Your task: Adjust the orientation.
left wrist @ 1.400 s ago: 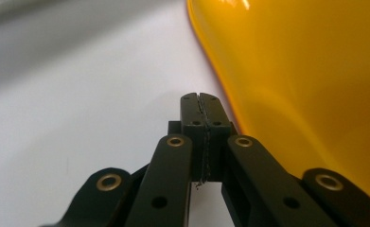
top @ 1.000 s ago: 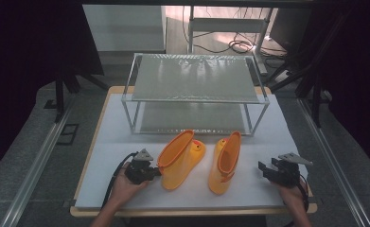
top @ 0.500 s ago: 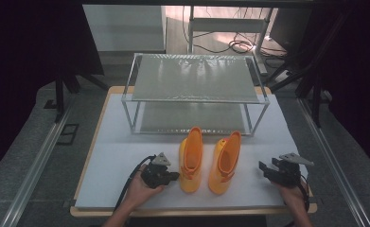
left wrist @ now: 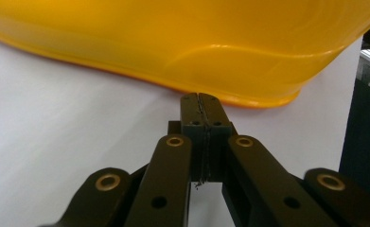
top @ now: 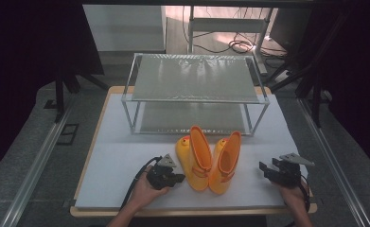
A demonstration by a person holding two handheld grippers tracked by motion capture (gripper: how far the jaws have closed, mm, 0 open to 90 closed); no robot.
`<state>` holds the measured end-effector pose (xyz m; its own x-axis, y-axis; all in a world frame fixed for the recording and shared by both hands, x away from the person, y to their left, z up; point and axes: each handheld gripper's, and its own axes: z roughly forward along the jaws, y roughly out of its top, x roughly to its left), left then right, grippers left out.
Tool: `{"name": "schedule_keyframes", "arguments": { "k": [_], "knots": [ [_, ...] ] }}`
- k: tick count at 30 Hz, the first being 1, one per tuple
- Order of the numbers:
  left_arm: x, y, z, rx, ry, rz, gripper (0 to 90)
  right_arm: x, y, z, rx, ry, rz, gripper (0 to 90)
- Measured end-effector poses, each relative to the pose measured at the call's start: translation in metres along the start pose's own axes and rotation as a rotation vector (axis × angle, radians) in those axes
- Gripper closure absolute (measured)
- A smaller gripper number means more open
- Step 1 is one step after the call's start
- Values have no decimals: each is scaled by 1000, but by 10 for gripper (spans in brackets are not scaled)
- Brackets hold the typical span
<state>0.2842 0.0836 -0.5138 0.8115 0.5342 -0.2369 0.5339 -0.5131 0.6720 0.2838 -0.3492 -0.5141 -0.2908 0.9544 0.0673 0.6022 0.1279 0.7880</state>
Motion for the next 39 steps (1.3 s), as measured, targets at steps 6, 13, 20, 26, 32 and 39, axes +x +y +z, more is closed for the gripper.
{"name": "schedule_keyframes", "arguments": {
  "k": [6, 13, 20, 26, 32, 39],
  "knots": [
    [6, 3, -17, -56, 95, -15, 760, 1, 3, -3, -16, 28, 2, 494],
    [22, 13, -43, -179, 230, -110, 460, 5, 6, -6, -29, 85, -21, 546],
    [32, 7, -52, -193, 265, -124, 405, 3, 8, -7, -49, 133, -8, 551],
    [41, 3, -66, -204, 288, -132, 394, 4, 10, -5, -26, 142, -10, 596],
    [44, -5, -73, -205, 296, -154, 395, 0, 12, -3, 15, 145, 47, 760],
    [44, -3, -78, -214, 297, -154, 394, 8, 23, 13, 71, 194, 38, 865]
  ]
}}
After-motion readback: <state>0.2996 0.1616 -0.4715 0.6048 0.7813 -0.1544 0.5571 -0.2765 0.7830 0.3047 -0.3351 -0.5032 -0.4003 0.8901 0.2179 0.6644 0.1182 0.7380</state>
